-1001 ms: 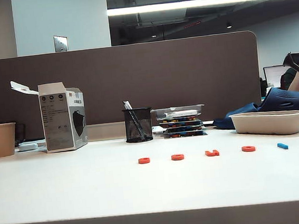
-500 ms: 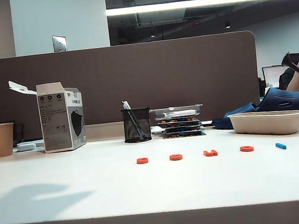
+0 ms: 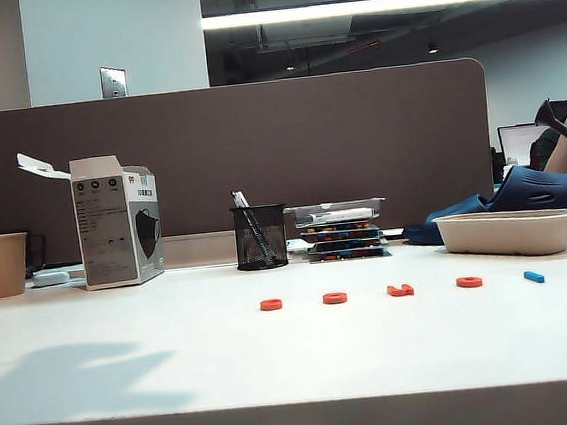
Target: Select the appropriate letters from the row of letter magnets placed on the table to arrange into the word "cool".
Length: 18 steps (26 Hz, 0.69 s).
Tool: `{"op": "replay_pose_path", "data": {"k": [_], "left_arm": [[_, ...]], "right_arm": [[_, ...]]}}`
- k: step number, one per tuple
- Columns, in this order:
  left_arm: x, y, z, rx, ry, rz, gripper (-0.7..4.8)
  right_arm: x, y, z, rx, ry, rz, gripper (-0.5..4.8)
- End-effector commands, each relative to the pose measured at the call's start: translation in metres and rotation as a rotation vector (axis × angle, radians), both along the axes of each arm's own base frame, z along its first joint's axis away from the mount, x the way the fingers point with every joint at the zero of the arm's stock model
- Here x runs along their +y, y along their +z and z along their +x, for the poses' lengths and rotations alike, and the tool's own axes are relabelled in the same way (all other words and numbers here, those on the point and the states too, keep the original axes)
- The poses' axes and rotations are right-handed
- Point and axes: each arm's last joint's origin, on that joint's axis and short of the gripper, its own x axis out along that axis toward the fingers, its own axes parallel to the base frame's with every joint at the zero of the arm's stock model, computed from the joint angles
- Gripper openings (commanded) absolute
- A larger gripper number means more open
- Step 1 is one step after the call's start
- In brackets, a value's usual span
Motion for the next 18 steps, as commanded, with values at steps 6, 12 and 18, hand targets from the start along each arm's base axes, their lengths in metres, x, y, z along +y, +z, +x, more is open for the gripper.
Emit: {"op": "replay_pose_path", "data": {"k": [6, 12, 18], "left_arm": [[0.001, 0.002, -0.001, -0.01, 0.008, -0.008, -0.03], [0.001, 0.002, -0.001, -0.01, 0.008, -0.008, -0.03], [0.001, 0.002, -0.001, -0.01, 0.008, -0.008, -0.03]], "right_arm": [[0.002, 0.08, -0.026, -0.068, 0.023, 0.007, -0.02], [0.004, 0.15, -0.023, 0.054, 0.118, 0.027, -0.02], [0.01, 0.224, 0.013, 0.234, 0.172, 0.143, -0.02]]}}
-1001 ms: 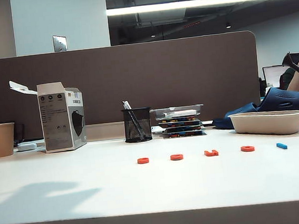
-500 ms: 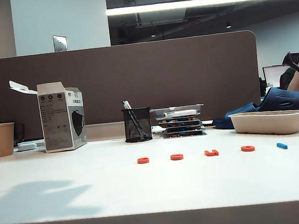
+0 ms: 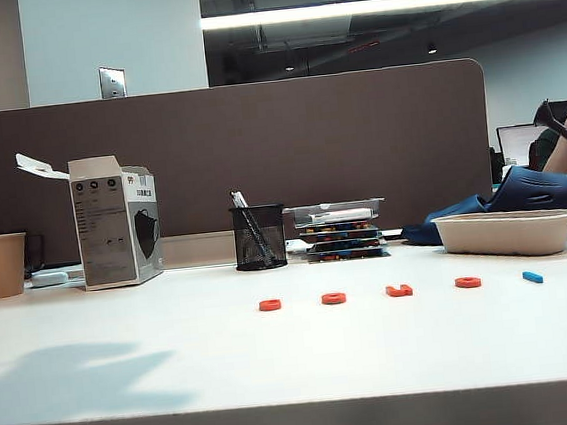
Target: Select the appropriate letters from the row of letter magnets placed on the table to arrange into the word "cool".
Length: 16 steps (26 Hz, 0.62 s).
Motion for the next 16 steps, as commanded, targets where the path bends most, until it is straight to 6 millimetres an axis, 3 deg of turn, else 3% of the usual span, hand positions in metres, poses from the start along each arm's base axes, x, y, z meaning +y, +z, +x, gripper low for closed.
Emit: {"op": "replay_pose_path", "data": {"k": [1, 2, 4, 8, 12, 16], "left_arm": [[0.001, 0.002, -0.001, -0.009, 0.005, -0.008, -0.03], [0.001, 0.002, -0.001, -0.008, 0.005, -0.008, -0.03], [0.001, 0.002, -0.001, -0.009, 0.005, -0.008, -0.03], [0.001, 0.002, -0.001, -0.009, 0.005, -0.008, -0.03], [0.001, 0.002, -0.001, -0.008, 0.005, -0.008, -0.03], [0.0, 0.001, 0.0, -0.007, 0.006, -0.007, -0.03]], "right_arm": [[0.011, 0.047, 0.032, 0.079, 0.045, 0.048, -0.03], [0.015, 0.054, 0.041, 0.082, 0.045, 0.037, -0.03], [0.042, 0.074, 0.072, 0.103, 0.112, 0.007, -0.03], [0.089, 0.08, 0.111, 0.169, 0.205, -0.016, -0.03], [0.147, 0.067, 0.148, 0.247, 0.247, -0.092, -0.03], [0.189, 0.042, 0.185, 0.319, 0.249, -0.16, -0.04]]}}
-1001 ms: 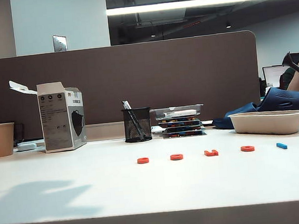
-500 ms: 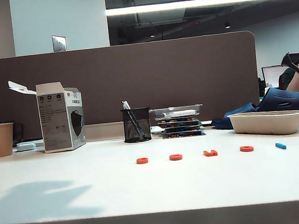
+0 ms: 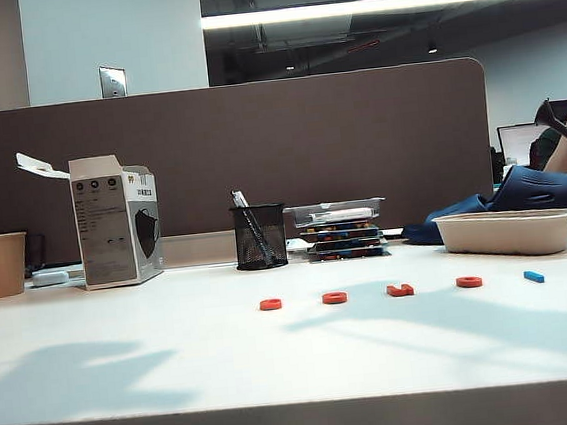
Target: Select the appropriate letters from the row of letter magnets placed on the table to arrange into the word "cool".
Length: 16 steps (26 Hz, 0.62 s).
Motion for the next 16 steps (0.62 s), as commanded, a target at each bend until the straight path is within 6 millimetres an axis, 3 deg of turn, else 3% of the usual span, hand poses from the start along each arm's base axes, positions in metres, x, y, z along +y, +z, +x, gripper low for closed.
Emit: {"op": "replay_pose_path", "data": {"k": [1, 6, 13, 15, 16], "left_arm": [[0.001, 0.002, -0.001, -0.007, 0.004, -0.009, -0.03], [0.001, 0.001, -0.001, -0.007, 0.004, -0.008, -0.03], [0.001, 0.001, -0.001, -0.007, 0.004, -0.009, -0.03], [0.001, 0.001, 0.0, -0.006, 0.004, -0.008, -0.03], [0.001, 0.001, 0.0, -0.007, 0.004, -0.008, -0.03]], "right_arm": [[0.029, -0.018, 0.026, 0.042, -0.005, -0.05, -0.04], [0.058, -0.063, 0.062, 0.208, -0.082, -0.058, -0.04], [0.086, -0.131, 0.095, 0.423, -0.149, -0.147, 0.13], [0.097, -0.159, 0.102, 0.481, -0.163, -0.177, 1.87], [0.101, -0.166, 0.102, 0.493, -0.158, -0.19, 2.1]]}}
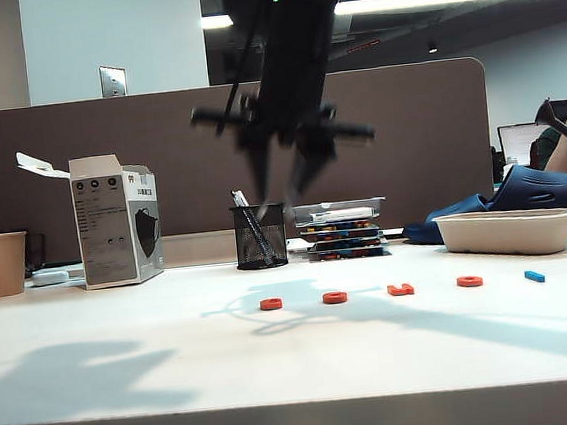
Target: Select the appropriate letters from the row of letter magnets placed on the table to arrange into the word "cool".
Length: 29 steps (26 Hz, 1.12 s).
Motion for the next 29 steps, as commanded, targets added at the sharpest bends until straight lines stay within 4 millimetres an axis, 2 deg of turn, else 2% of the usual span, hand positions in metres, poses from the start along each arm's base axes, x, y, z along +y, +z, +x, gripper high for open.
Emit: {"op": "replay_pose_path", "data": {"k": [1, 7, 22, 26, 29], "left_arm": [[0.001, 0.002, -0.001, -0.007, 0.003, -0.009, -0.03], [0.001, 0.002, -0.001, -0.007, 0.004, -0.009, -0.03], [0.001, 0.002, -0.001, -0.007, 0.004, -0.009, -0.03], [0.001, 0.002, -0.001, -0.007, 0.004, -0.009, -0.03], [0.001, 0.002, -0.001, -0.007, 0.003, -0.009, -0.03]], "right_arm": [[0.01, -0.016, 0.0, 0.032, -0.001, -0.02, 2.13], [0.021, -0.032, -0.001, 0.031, 0.006, -0.044, 2.12], [0.027, -0.045, 0.0, 0.047, -0.007, -0.052, 2.12], [0.036, -0.061, -0.003, 0.079, 0.012, -0.081, 2.12], [0.035, -0.067, -0.003, 0.098, 0.011, -0.099, 2.12]]}}
